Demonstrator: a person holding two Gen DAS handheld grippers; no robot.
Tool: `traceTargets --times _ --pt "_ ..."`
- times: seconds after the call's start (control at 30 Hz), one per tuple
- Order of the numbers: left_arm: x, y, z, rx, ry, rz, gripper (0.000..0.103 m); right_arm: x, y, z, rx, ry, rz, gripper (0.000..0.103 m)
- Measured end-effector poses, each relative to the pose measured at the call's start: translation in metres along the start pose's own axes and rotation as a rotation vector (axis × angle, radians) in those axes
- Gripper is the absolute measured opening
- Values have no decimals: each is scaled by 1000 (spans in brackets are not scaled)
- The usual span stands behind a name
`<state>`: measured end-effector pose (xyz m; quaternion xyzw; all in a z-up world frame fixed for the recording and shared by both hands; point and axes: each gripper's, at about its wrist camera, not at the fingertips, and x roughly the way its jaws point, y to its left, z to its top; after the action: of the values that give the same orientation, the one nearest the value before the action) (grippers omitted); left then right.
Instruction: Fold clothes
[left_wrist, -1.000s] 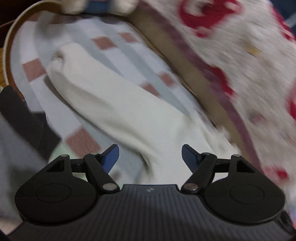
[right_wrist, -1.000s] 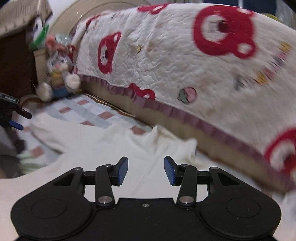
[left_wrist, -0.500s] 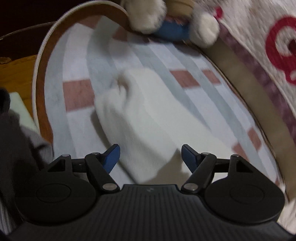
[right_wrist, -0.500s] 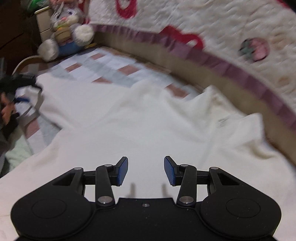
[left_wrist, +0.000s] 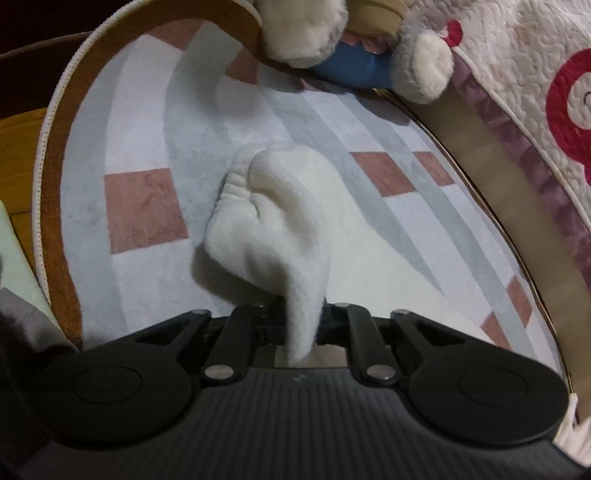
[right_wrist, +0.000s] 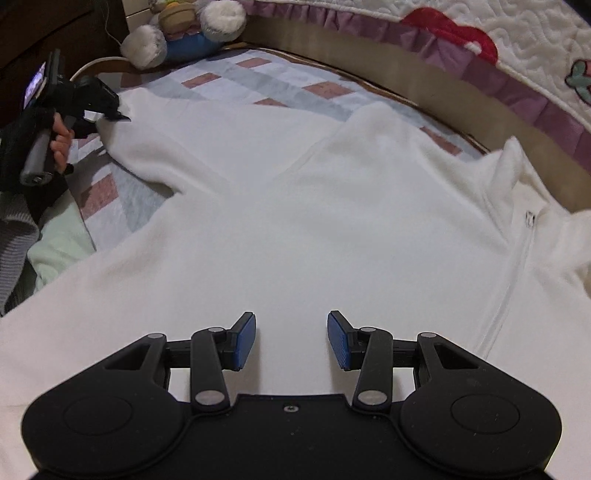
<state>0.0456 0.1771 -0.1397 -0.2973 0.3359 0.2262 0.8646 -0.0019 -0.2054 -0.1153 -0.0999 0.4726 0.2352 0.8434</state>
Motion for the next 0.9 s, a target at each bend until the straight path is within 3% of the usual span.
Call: traceTargets --times 0.1,0.2,0.33,0.53,0.67,0.77,0.9 --pt "-29 1 3 58 -131 109 10 0 -2 -8 23 1 -3 48" --pt "-18 4 1 62 -66 142 10 -1 -3 -16 32 -1 -4 48" --pt "-9 -4 -5 137 -63 201 10 -1 -3 -22 29 5 -17 49" --pt "-9 -2 -4 138 -84 192 10 -7 -6 -22 41 49 -12 49" --pt "-34 -21 -7 225 -182 169 10 -20 -23 -29 123 25 4 49" --pt "-44 -22 -3 238 -232 204 10 -30 -42 -39 230 15 -5 49" --pt "-36 -5 -1 158 -167 242 10 -38 -61 -56 276 45 -69 49"
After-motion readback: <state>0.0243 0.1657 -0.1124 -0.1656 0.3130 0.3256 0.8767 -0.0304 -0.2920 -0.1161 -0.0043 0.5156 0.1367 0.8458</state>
